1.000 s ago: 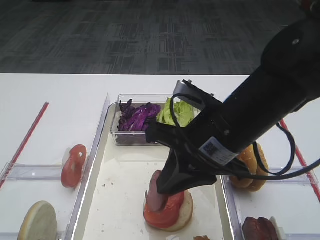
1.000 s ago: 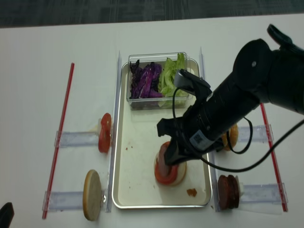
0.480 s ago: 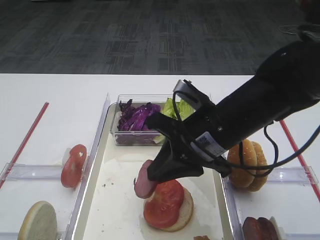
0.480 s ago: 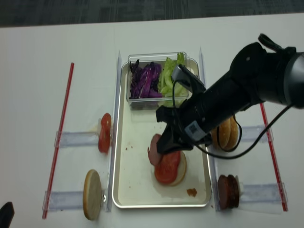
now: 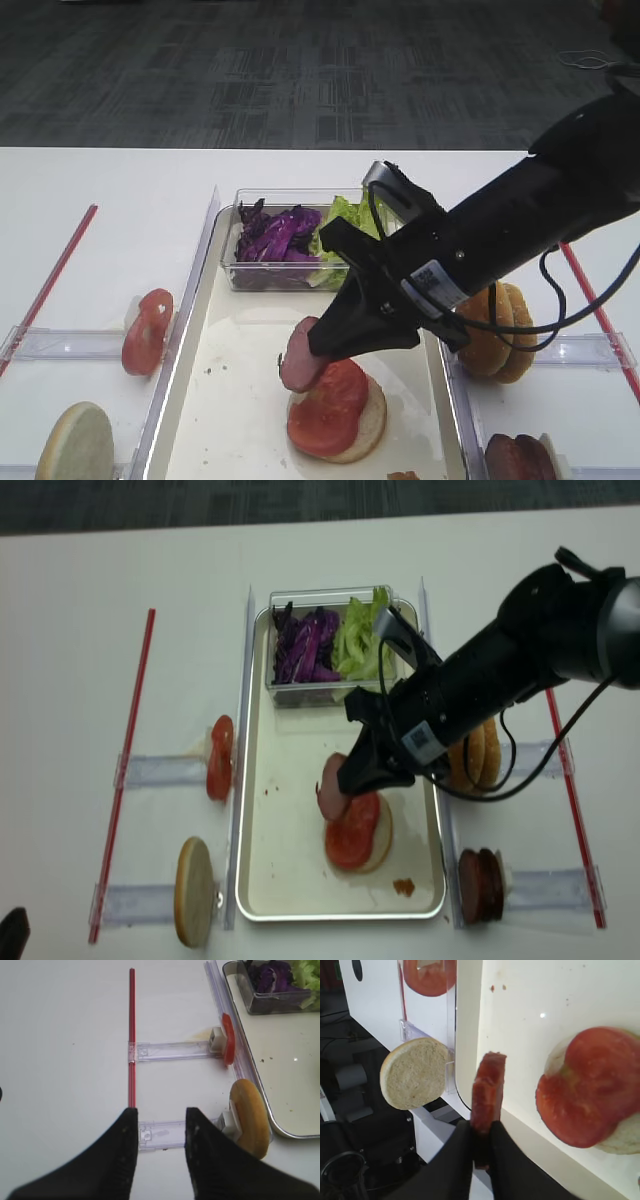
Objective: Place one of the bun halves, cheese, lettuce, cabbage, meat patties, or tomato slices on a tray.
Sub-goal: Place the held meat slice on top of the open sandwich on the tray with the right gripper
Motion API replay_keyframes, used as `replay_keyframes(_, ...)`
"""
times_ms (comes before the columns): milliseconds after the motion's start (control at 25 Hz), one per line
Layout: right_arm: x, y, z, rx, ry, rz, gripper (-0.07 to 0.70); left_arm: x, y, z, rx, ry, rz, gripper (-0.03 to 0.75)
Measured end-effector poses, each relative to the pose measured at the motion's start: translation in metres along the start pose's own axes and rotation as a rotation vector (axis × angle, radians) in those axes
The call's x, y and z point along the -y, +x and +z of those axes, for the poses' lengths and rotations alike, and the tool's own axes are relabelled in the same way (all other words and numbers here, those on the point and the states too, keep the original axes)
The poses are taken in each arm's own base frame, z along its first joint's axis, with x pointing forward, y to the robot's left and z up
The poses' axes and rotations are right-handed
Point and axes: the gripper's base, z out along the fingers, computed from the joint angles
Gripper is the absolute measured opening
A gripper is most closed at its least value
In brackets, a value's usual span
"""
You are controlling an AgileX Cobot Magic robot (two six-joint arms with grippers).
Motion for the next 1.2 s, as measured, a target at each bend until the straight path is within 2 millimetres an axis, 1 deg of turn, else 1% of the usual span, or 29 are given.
replay_keyframes(320, 0.012, -0.002, 0.010, -0.045, -0.025, -0.035, 0.116, 0.000, 0.000, 0.000, 0.000, 0.000, 0.000, 0.225)
replay_keyframes(600, 0.027, -0.004, 0.021, -0.080, -0.011, -0.003, 0.116, 0.000, 0.000, 0.000, 0.000, 0.000, 0.000, 0.225)
replay_keyframes(880, 0.033, -0.005, 0.018, -0.079, 0.018, -0.009, 0.116, 0.000, 0.000, 0.000, 0.000, 0.000, 0.000, 0.225)
replay_keyframes(1200, 0.035, -0.005, 0.018, -0.078, 0.041, -0.019, 0.115, 0.000, 0.000, 0.000, 0.000, 0.000, 0.000, 0.225)
